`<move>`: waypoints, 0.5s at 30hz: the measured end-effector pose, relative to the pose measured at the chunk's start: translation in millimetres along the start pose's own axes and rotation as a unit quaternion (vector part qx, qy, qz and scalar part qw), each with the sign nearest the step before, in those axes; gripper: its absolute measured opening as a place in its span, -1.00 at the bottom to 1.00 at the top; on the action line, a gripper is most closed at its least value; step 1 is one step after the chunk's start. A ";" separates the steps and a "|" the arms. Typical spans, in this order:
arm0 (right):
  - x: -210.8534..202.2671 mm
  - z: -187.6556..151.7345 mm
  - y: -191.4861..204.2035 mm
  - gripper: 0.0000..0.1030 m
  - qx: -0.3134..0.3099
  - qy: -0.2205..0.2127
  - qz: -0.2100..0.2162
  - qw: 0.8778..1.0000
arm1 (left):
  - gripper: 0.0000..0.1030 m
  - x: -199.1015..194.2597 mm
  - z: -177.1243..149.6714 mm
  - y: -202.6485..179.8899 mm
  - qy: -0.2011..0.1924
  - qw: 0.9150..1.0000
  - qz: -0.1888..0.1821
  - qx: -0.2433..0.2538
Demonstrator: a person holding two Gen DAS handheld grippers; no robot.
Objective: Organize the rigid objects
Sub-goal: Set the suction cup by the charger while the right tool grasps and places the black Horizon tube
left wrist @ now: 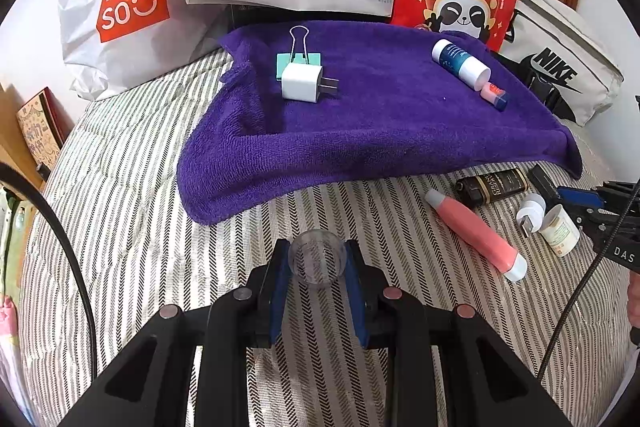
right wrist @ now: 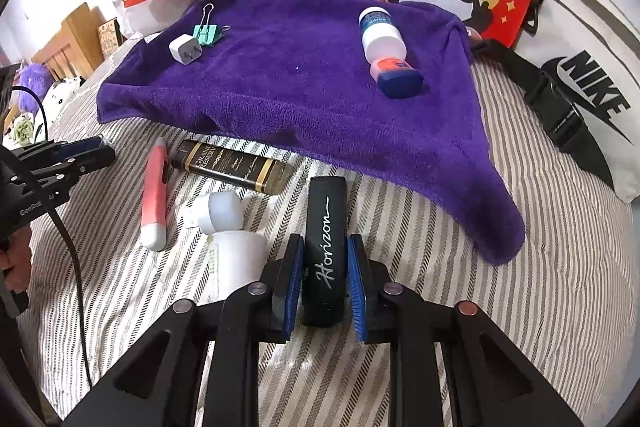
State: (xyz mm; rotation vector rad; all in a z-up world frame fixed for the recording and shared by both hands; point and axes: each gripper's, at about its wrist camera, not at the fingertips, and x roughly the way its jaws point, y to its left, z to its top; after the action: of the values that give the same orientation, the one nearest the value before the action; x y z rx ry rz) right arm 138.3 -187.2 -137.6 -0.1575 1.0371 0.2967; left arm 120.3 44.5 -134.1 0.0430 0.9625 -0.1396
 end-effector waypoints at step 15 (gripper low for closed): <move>2.9 4.9 -3.5 -0.58 0.005 -0.003 0.013 1.000 | -0.51 1.1 2.0 -2.6 0.006 1.000 -0.001 -0.006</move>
State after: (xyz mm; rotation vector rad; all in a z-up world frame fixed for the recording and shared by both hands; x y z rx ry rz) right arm 144.8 -188.7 -137.7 -0.1336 1.0349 0.3142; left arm 122.2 41.6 -133.8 0.0311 0.9761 -0.1360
